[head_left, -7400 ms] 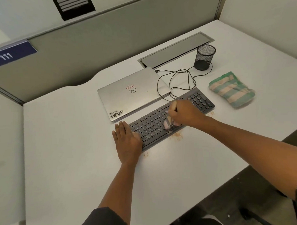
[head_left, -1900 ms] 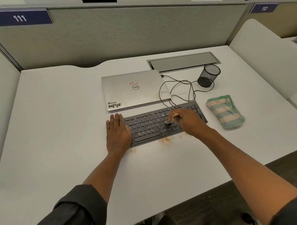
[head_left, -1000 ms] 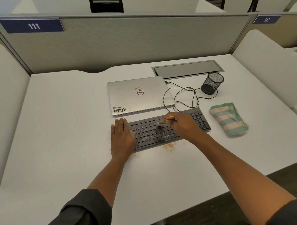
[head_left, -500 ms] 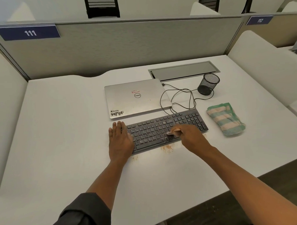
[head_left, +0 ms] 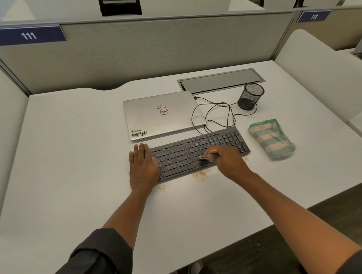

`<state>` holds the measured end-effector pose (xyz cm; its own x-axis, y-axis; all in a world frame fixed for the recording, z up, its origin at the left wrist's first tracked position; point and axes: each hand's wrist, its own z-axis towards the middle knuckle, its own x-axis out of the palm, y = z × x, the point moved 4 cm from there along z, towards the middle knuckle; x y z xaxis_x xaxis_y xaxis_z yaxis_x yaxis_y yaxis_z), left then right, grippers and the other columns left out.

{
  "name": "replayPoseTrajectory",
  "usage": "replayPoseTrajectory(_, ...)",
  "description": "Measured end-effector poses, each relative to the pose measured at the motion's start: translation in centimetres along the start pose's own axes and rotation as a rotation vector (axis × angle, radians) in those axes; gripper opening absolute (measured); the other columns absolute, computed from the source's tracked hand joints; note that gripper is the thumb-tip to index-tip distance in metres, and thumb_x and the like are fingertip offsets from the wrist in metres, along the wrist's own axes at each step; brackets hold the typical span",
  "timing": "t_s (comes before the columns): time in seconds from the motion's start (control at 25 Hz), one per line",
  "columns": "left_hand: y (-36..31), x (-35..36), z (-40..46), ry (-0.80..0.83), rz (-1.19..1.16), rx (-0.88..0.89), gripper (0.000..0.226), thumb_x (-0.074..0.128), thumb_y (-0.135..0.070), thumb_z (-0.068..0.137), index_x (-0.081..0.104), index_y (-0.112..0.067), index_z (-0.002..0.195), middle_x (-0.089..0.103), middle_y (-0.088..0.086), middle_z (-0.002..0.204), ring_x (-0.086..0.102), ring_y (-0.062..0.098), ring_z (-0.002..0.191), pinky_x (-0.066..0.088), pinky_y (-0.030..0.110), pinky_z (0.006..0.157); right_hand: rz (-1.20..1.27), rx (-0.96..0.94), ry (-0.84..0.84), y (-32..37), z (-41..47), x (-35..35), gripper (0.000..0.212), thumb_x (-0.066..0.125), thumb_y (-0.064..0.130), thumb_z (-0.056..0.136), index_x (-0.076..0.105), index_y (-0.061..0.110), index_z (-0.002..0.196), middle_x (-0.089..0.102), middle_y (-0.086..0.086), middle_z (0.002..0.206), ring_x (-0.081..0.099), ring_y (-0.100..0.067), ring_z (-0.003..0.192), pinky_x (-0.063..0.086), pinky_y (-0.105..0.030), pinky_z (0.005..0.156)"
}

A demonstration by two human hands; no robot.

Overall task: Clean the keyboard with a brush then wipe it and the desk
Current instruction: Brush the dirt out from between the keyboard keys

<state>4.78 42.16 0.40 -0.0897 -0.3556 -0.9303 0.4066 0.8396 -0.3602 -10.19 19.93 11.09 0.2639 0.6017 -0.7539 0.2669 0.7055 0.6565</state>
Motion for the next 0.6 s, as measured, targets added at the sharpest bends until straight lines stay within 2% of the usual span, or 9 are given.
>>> replayPoseTrajectory(0.08,0.0,0.0,0.0,-0.002,0.0,0.0,0.06,0.041,-0.018,0.1,0.028,0.003,0.155,0.03,0.018,0.162,0.015,0.033,0.155,0.007,0.047,0.127,0.005,-0.059,0.05,0.8,-0.6,1.7,0.025,0.051,-0.006,0.089,0.072,0.006,0.09,0.07,-0.001,0.081,0.063,0.0,0.079,0.051,-0.025,0.072)
replayPoseTrajectory(0.16,-0.1,0.0,0.1,0.008,-0.005,-0.005,0.06,0.04,-0.018,0.1,0.027,0.002,0.156,0.028,0.018,0.163,0.013,0.033,0.155,0.005,0.046,0.127,0.058,-0.078,0.073,1.3,-1.3,2.5,0.023,0.051,-0.008,0.089,0.072,0.001,0.093,0.071,0.0,0.085,0.062,0.008,0.083,0.05,-0.019,0.074)
replayPoseTrajectory(0.24,0.0,0.1,0.1,0.01,-0.008,-0.012,0.061,0.039,-0.019,0.101,0.026,0.002,0.156,0.027,0.017,0.164,0.012,0.032,0.155,0.004,0.045,0.127,0.109,-0.055,-0.015,1.2,-1.0,1.8,0.024,0.054,-0.001,0.093,0.075,0.008,0.1,0.07,0.008,0.088,0.061,0.001,0.083,0.05,-0.017,0.077)
replayPoseTrajectory(0.32,0.0,0.1,0.1,0.012,-0.001,-0.014,0.061,0.039,-0.018,0.101,0.026,0.002,0.156,0.027,0.017,0.164,0.012,0.032,0.155,0.005,0.045,0.127,0.106,-0.046,-0.096,0.9,-0.4,0.8,0.02,0.056,0.005,0.096,0.074,0.011,0.101,0.072,0.004,0.092,0.063,-0.005,0.083,0.052,-0.02,0.08)
replayPoseTrajectory(0.44,-0.1,0.0,0.1,0.016,-0.004,-0.015,0.06,0.038,-0.018,0.101,0.025,0.001,0.157,0.025,0.017,0.165,0.011,0.031,0.156,0.003,0.045,0.127,0.097,-0.036,-0.042,1.3,-0.3,1.3,0.02,0.053,0.002,0.097,0.073,0.006,0.093,0.067,0.009,0.08,0.06,0.008,0.073,0.047,-0.009,0.072)
replayPoseTrajectory(0.48,-0.1,-0.1,0.1,0.016,-0.004,-0.016,0.061,0.038,-0.019,0.101,0.024,0.001,0.157,0.025,0.017,0.165,0.01,0.031,0.156,0.003,0.044,0.127,0.098,-0.03,-0.02,1.7,-0.5,1.8,0.021,0.053,0.002,0.097,0.073,0.006,0.093,0.066,0.009,0.079,0.061,0.007,0.072,0.045,-0.01,0.071)
replayPoseTrajectory(0.6,-0.1,0.0,0.1,0.019,0.002,-0.014,0.061,0.038,-0.019,0.102,0.024,0.001,0.157,0.025,0.017,0.165,0.01,0.031,0.156,0.002,0.044,0.127,0.174,0.046,-0.037,1.7,-0.6,2.1,0.021,0.052,0.008,0.098,0.073,0.009,0.097,0.071,-0.002,0.086,0.063,-0.012,0.075,0.05,-0.022,0.069)
